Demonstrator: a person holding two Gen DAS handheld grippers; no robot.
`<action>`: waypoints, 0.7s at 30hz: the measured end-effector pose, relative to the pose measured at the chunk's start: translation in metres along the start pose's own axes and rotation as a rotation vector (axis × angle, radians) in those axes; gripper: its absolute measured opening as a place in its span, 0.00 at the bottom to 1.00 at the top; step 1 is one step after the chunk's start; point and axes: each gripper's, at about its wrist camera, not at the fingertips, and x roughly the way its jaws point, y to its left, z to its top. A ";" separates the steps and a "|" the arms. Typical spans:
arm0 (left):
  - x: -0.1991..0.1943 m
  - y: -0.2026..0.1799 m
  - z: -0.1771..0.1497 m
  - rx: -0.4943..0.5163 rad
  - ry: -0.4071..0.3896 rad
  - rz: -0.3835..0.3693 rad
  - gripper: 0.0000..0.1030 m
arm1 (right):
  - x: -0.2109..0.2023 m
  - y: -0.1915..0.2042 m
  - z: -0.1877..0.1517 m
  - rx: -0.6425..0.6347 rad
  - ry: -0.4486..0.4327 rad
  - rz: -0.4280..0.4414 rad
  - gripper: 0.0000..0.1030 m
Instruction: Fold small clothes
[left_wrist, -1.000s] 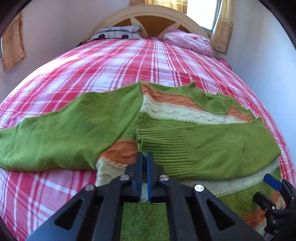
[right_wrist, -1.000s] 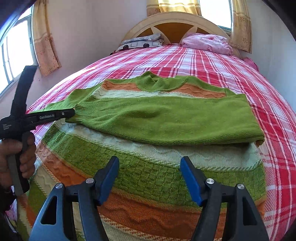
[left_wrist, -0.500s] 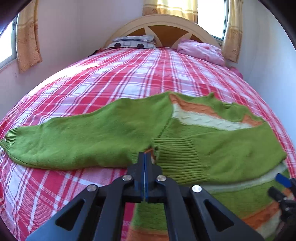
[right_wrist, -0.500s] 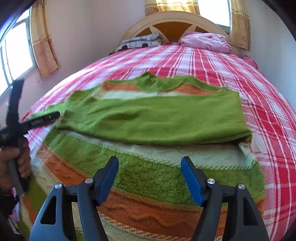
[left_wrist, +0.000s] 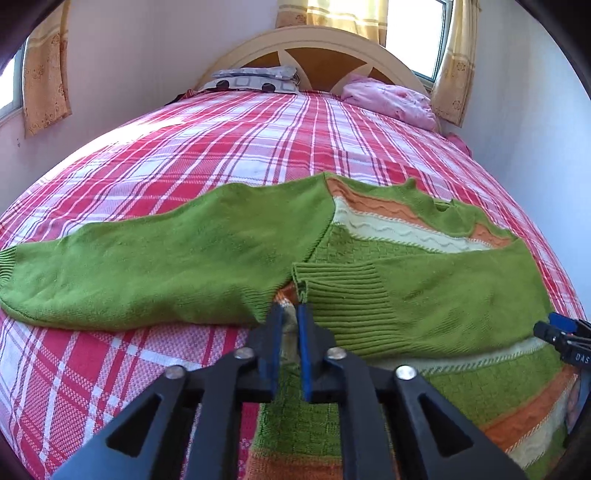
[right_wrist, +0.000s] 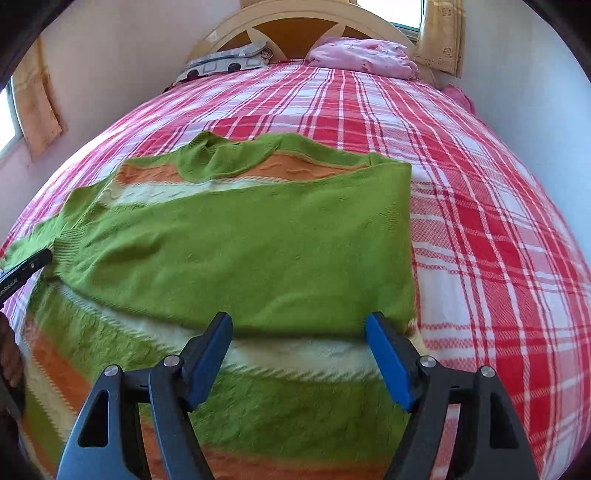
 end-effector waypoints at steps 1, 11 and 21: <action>-0.001 -0.001 0.000 0.003 -0.004 0.001 0.36 | -0.004 0.003 0.003 0.014 -0.007 0.033 0.73; -0.036 0.016 -0.008 0.063 -0.077 0.083 0.69 | 0.023 0.068 0.017 -0.083 0.019 -0.008 0.74; -0.057 0.117 -0.004 -0.041 -0.089 0.280 0.71 | 0.028 0.158 0.031 -0.204 0.030 0.164 0.75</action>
